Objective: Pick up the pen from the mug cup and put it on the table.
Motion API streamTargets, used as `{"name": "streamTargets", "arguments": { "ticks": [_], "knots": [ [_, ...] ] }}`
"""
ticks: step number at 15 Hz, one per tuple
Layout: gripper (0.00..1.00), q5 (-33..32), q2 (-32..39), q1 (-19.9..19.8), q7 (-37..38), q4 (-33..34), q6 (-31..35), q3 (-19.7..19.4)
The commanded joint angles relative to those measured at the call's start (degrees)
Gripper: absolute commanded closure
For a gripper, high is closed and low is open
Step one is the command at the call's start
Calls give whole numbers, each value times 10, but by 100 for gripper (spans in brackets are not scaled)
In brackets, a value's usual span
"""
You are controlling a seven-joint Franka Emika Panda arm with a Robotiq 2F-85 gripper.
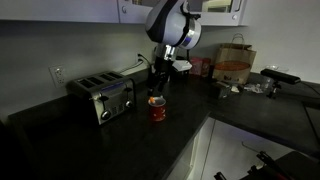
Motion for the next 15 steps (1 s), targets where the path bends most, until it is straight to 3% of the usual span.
{"name": "streamTargets", "arguments": {
  "ticks": [1,4,5,6,8,11,15],
  "knots": [
    [0,-26,61,-48,-7,65,-41,31],
    [5,-45,102,-74,-6,102,-38,50],
    [11,-41,112,-83,-16,110,-36,60],
    [27,-49,119,-84,-11,113,-26,65],
    [24,-68,127,-84,2,116,-6,68],
    [38,-88,131,-86,12,116,11,68],
    [30,-91,137,-97,10,119,13,72]
  ]
}}
